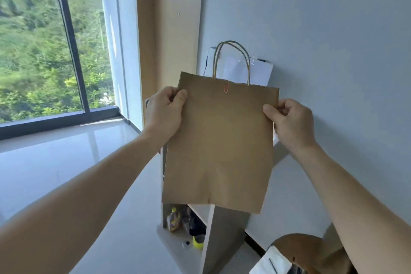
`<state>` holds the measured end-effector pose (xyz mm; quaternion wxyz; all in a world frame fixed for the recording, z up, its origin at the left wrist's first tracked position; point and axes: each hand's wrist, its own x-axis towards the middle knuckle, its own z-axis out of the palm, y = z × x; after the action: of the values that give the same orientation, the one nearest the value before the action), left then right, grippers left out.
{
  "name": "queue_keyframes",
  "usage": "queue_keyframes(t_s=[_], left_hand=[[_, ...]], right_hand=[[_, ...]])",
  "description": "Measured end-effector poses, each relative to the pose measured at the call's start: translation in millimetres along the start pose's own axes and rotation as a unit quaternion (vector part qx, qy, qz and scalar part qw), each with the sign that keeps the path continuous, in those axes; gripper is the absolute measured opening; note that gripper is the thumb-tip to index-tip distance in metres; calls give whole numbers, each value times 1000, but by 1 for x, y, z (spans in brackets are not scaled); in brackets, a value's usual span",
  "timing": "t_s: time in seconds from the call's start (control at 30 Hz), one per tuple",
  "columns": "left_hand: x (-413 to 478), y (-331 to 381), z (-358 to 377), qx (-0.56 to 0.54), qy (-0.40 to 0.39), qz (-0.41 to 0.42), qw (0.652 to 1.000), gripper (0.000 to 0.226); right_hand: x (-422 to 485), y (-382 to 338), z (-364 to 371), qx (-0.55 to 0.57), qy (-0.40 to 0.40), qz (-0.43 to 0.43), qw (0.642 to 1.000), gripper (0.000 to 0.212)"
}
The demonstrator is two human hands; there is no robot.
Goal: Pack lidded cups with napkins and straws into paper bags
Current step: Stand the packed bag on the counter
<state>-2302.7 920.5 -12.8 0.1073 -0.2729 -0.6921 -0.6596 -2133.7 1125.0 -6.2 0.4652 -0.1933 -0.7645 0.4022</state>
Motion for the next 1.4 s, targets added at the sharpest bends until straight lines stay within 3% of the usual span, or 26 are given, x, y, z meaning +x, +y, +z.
queue_keyframes(t_s=[0.33, 0.5, 0.67, 0.87, 1.0, 1.13, 1.4], left_hand=[[132, -25, -56, 60, 90, 27, 994, 17], [194, -54, -75, 68, 84, 30, 994, 16], [257, -107, -92, 66, 46, 34, 996, 16], [344, -158, -85, 85, -31, 51, 995, 23], [394, -175, -63, 114, -70, 66, 989, 30], [427, -192, -36, 163, -111, 84, 977, 39], [472, -248, 33, 257, -149, 100, 949, 42]], right_hand=[[127, -31, 126, 42, -88, -61, 993, 17], [189, -31, 195, 6, -143, -71, 987, 16], [242, -11, 268, -16, -160, -52, 986, 13], [303, 13, 335, -49, -122, 5, 991, 19], [342, 27, 364, -33, -88, 58, 994, 8], [381, 54, 387, -27, -76, 106, 991, 11], [467, 142, 435, -42, -114, 110, 987, 15]])
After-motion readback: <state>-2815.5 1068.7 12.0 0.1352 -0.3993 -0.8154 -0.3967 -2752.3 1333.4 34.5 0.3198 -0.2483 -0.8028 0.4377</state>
